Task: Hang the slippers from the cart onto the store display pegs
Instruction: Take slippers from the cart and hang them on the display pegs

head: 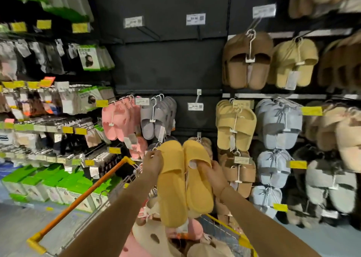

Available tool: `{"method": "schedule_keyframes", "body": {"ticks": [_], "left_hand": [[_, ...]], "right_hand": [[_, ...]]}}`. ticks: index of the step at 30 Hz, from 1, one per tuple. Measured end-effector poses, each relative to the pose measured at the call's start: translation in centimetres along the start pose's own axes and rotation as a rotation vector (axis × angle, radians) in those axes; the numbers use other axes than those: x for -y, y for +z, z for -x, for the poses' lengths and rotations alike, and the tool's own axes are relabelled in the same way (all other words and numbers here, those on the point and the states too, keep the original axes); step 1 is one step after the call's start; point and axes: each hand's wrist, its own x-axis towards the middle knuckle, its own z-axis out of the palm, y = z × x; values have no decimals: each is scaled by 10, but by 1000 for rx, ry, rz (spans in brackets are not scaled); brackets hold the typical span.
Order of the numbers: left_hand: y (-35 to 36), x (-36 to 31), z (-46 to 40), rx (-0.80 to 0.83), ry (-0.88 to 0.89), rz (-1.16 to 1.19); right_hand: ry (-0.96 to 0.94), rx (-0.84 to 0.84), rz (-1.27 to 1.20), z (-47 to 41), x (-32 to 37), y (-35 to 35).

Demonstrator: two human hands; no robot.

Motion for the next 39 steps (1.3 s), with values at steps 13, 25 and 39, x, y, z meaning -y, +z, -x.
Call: {"method": "schedule_keyframes", "body": {"ticks": [13, 25, 39], "left_hand": [[115, 4, -13, 177, -70, -94], [135, -2, -106, 160, -161, -60], [126, 14, -227, 223, -197, 14]], "right_hand": [[-19, -80, -75, -39, 2, -111], [-104, -145, -60, -138, -13, -79], [-87, -232, -139, -230, -47, -21]]}}
